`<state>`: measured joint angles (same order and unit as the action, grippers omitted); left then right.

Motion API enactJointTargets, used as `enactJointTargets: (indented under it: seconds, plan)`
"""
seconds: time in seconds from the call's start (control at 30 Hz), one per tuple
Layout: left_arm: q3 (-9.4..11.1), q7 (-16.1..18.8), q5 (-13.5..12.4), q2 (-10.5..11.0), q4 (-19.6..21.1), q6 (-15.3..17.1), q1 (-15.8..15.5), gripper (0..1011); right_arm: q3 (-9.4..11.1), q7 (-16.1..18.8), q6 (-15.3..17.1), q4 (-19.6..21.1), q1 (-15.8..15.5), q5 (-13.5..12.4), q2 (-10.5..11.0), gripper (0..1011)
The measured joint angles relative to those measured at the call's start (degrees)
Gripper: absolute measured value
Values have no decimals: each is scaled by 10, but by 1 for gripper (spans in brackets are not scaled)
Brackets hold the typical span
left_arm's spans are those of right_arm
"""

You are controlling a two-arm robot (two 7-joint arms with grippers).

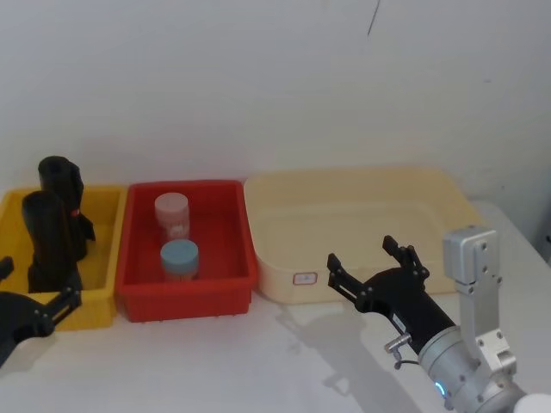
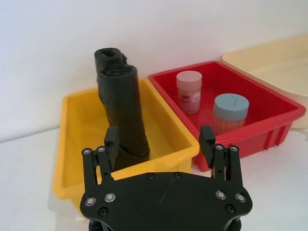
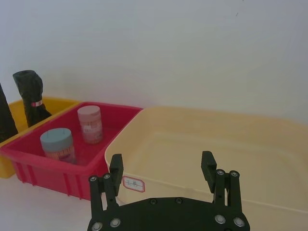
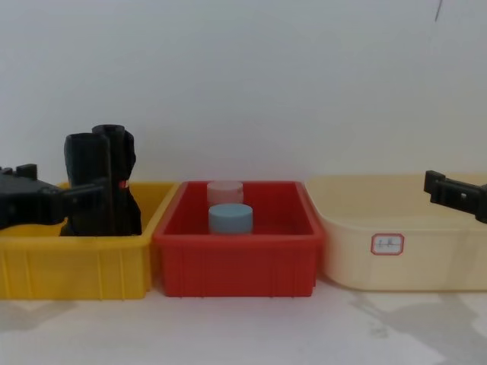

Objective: Pick up the garbage bag with the one hand and transfer it to the other hand.

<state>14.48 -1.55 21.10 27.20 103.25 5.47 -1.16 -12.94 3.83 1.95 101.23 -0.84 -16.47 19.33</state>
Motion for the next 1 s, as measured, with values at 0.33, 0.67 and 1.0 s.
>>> enactJointTargets:
  seconds: [0.33, 0.67, 1.0]
  plan:
    - [-20, -12, 24, -3, -14, 17, -18, 1001, 0, 0, 0, 0, 0, 0, 0, 1004]
    - [-24, -22, 31, -15, -55, 33, -62, 1001, 0, 0, 0, 0, 0, 0, 0, 1004]
    - [-14, -31, 24, -26, -98, 46, -104, 1001, 0, 0, 0, 0, 0, 0, 0, 1004]
